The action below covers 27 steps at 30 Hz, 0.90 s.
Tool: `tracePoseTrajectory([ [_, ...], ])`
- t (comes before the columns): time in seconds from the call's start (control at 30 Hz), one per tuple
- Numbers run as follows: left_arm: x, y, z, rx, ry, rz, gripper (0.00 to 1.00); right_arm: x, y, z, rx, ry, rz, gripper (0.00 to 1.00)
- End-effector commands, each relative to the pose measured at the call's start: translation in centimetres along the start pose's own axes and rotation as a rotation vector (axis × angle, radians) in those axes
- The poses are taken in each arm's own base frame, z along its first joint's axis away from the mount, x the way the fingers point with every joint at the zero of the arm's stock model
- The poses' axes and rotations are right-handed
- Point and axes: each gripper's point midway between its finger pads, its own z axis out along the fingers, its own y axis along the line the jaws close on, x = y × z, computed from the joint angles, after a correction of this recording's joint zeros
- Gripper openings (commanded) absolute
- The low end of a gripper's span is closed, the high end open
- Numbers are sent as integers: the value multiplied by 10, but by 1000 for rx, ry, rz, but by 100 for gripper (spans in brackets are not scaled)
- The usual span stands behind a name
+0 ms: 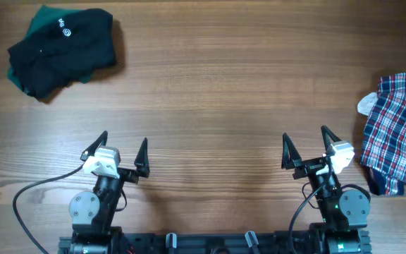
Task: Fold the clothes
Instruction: 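Move the right gripper toward the plaid garment at the right edge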
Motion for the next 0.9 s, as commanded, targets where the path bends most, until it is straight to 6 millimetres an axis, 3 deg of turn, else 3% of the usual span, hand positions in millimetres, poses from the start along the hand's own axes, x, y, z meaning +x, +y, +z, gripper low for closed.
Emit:
tracePoseTrajectory([
  [0.0, 2, 1, 0, -8, 4, 15, 100, -1, 3, 0, -15, -5, -19, 100],
  [0.73, 2, 1, 0, -8, 4, 15, 100, -3, 1, 0, -6, -12, -18, 100],
  [0.87, 2, 1, 0, -9, 3, 15, 100, -1, 13, -1, -75, 8, 210, 100],
])
